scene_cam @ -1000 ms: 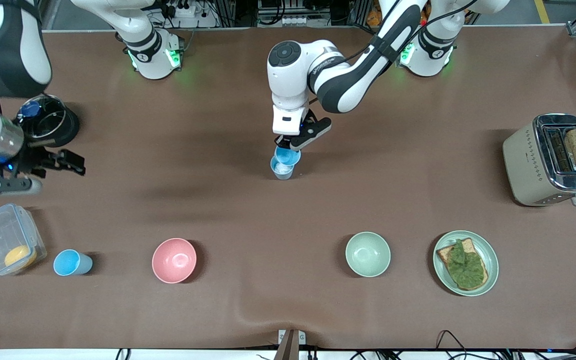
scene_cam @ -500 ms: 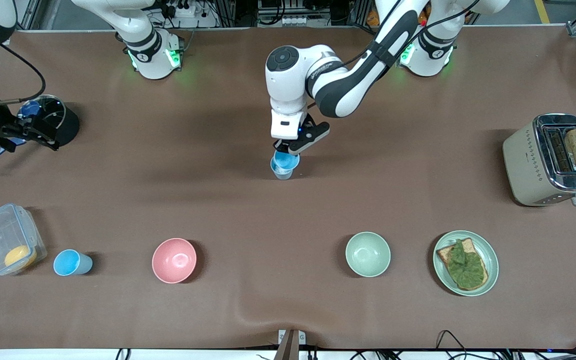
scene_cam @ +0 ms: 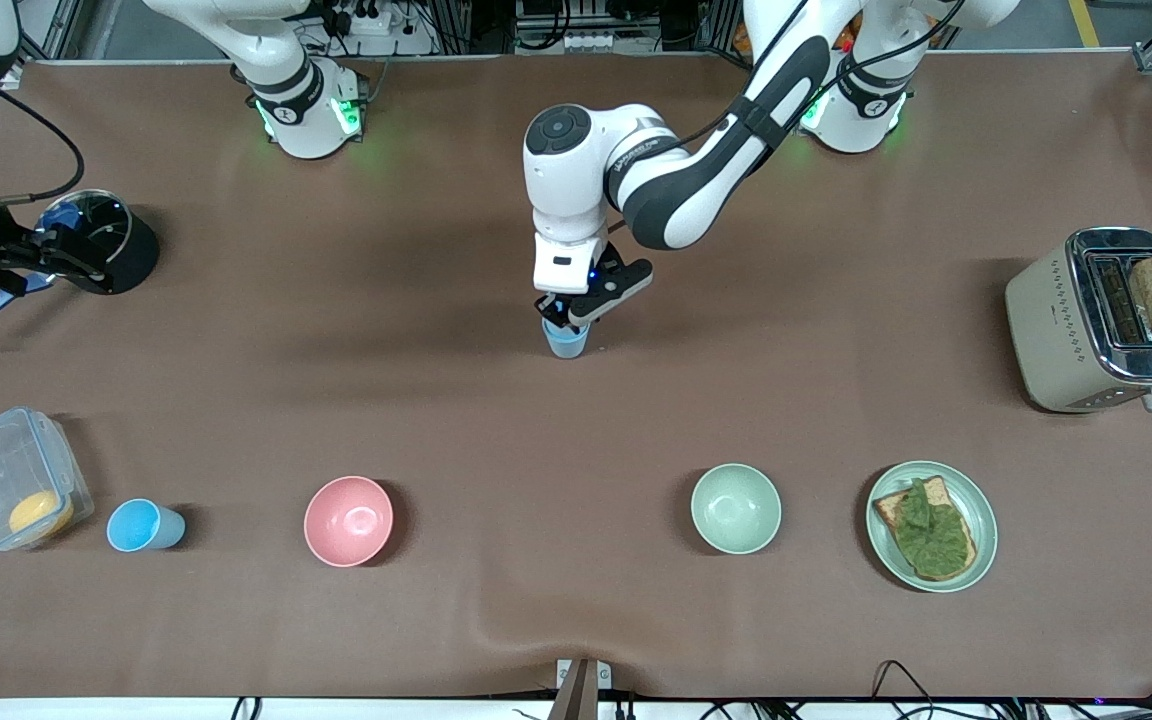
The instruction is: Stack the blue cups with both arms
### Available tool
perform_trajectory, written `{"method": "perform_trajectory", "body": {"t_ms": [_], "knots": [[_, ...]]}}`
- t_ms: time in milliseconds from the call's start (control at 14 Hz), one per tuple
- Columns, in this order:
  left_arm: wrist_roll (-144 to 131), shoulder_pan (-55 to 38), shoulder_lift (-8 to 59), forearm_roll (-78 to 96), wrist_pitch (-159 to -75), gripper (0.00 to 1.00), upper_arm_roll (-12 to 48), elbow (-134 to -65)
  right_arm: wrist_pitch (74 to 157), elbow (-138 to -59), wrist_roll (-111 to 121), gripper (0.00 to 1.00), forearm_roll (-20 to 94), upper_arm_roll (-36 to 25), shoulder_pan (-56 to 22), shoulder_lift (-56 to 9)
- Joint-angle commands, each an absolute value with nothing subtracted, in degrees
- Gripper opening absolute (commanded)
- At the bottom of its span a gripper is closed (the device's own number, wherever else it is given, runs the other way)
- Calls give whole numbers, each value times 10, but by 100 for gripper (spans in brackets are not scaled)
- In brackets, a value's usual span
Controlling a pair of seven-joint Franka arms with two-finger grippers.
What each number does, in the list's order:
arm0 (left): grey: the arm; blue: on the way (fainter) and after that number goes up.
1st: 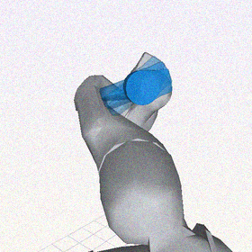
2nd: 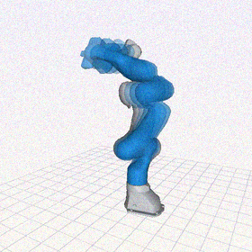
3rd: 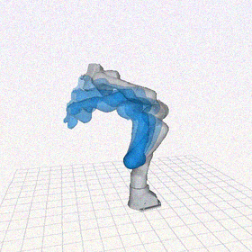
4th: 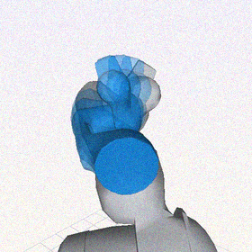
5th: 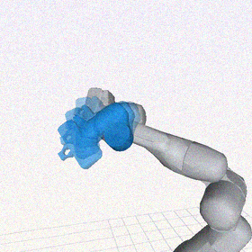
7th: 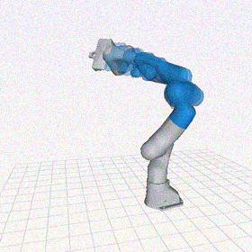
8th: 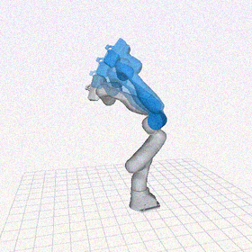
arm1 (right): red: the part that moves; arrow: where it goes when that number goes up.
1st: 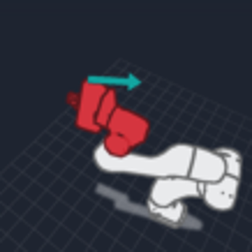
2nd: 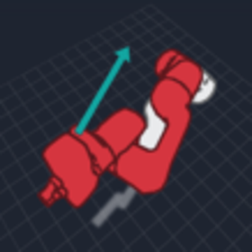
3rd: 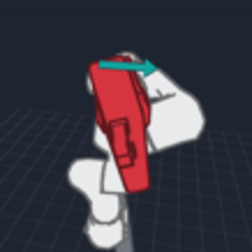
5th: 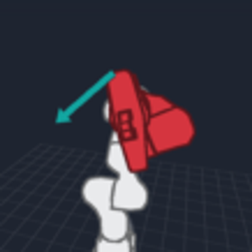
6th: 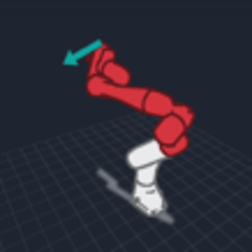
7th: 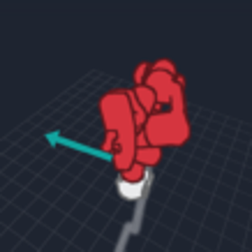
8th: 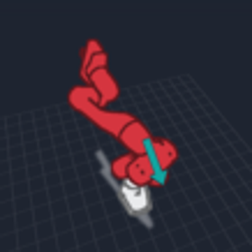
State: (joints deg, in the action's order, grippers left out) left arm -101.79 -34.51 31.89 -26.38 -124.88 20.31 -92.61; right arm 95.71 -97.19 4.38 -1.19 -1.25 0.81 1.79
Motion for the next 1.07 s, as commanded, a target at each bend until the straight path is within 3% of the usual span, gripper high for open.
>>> {"method": "perform_trajectory", "body": {"t_ms": [0, 357, 643, 1000], "knots": [[-1026, -346, 288, -281, -1199, 100, 207, -919, 947, -955, 53, 100, -12, -1, 24, 9], [-874, -287, 229, -203, -1112, 100, 205, -889, 945, -957, 54, 100, -8, -2, 40, 8], [-665, -168, 196, -117, -980, 100, 206, -832, 943, -957, 52, 100, -7, 0, 34, 8], [-463, -56, 128, -98, -919, 100, 205, -831, 936, -957, 52, 100, 1, 2, 36, 9]]}}
